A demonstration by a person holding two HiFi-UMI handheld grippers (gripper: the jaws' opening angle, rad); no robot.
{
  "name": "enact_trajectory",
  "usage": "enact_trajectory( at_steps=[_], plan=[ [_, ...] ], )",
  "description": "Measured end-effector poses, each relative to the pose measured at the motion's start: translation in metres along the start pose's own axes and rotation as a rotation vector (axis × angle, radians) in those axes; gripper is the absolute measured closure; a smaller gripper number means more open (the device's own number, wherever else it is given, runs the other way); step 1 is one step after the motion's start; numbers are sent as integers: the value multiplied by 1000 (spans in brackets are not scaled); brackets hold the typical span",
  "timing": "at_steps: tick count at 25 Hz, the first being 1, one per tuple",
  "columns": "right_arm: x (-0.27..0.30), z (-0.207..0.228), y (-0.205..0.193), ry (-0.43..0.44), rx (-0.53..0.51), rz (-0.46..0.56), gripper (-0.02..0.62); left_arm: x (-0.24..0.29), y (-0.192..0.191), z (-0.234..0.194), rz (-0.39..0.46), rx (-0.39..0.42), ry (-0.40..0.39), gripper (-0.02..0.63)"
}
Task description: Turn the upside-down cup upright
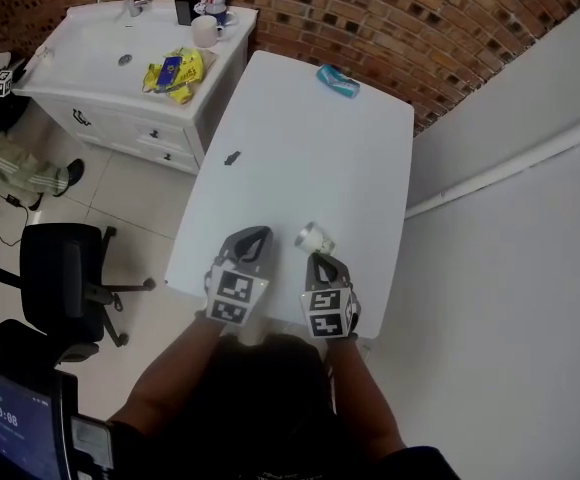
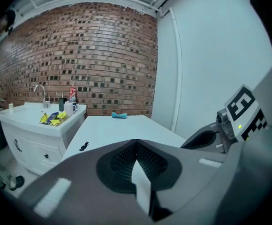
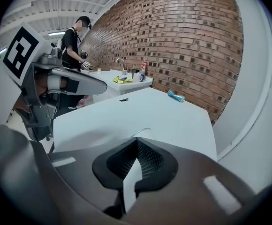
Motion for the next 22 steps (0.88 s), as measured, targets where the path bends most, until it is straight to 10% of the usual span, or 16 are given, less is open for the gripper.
enact_trajectory(
  at_steps=[10, 22],
  plan=[
    [7, 3, 0, -18, -131, -58, 578, 7, 2, -11, 12, -21, 11, 607],
    [33, 5, -9, 74, -243, -267, 284, 10, -6, -20, -1, -37, 26, 607]
  ],
)
Point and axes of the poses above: the fingertips, and each gripper's own axes: x forward along the fingers, z to its right, y out of its top, the point moved 1 cm from there along -x, backward along the fingers, and after that the axes turned 6 degrees about y, right-handed, at the moved point
